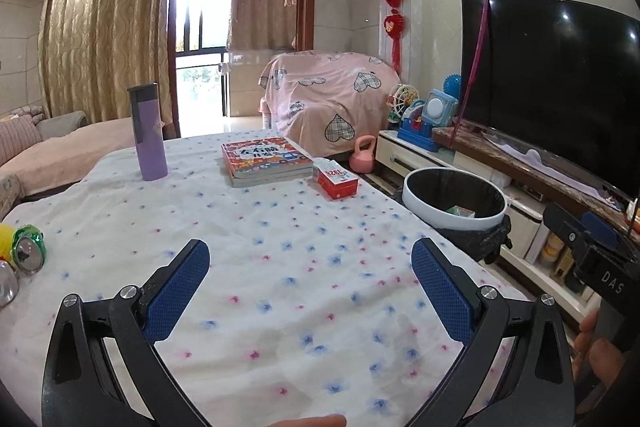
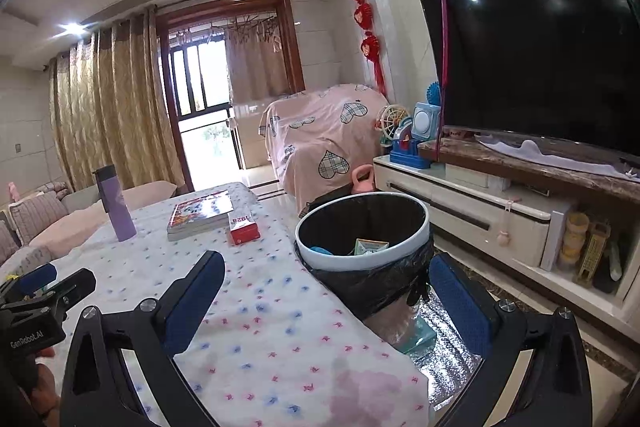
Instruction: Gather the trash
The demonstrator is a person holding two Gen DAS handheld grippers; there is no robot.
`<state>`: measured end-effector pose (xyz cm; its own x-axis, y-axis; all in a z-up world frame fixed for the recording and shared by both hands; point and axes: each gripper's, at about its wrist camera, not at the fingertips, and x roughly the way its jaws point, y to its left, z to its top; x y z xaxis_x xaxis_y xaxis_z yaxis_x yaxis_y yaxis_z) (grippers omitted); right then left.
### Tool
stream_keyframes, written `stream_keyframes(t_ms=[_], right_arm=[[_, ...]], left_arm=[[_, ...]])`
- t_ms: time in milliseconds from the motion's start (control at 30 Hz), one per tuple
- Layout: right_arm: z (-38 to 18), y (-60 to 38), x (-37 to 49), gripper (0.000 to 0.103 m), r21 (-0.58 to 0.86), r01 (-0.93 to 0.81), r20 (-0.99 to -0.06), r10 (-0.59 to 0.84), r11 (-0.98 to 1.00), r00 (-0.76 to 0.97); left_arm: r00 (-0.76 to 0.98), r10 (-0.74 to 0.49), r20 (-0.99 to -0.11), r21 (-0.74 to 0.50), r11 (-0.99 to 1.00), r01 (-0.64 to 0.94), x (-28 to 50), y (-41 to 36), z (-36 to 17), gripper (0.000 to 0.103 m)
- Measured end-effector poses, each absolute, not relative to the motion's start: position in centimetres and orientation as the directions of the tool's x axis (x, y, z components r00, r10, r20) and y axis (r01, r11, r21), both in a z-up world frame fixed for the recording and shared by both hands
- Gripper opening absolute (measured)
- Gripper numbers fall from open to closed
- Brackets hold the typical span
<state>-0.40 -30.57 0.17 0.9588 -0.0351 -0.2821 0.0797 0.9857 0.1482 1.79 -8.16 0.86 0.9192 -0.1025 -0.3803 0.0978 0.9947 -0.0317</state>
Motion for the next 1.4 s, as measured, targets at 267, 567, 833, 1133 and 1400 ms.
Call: stream_keyframes(t_ms=[267,567,833,1133,1400], right_arm=[[0.05,-29.81,-0.41,0.103,0.111,0.077,-0.284,-0.043,0.991,0.958],[-0.03,-29.94,-0.36,0.103,0.118,0.072,-0.296,-0.034,0.99,0.955],[-0.14,-30.06,-0.35,0.103,0.132,0.06,-0.298,-0.018,0.989,0.954],[-0.11,-29.96,-0.38,0.103,0.136,0.057,-0.299,-0.013,0.989,0.954],[-0.1,-29.87,-0.44,0.103,0.144,0.052,-0.299,-0.007,0.988,0.954]], left_arm=[[0.927,-0.099,-0.361,-0.032,0.995,0.093,1.29,-8.06,1.04,0.103],[0.931,-0.096,-0.353,-0.032,0.995,0.091,1.07,-8.16,1.22,0.103],[0.936,-0.093,-0.339,-0.033,0.996,0.087,0.79,-8.12,1.35,0.103],[0.936,-0.094,-0.339,-0.031,0.996,0.089,0.81,-8.19,1.42,0.103],[0.937,-0.092,-0.338,-0.027,0.996,0.088,0.81,-8.24,1.42,0.103]])
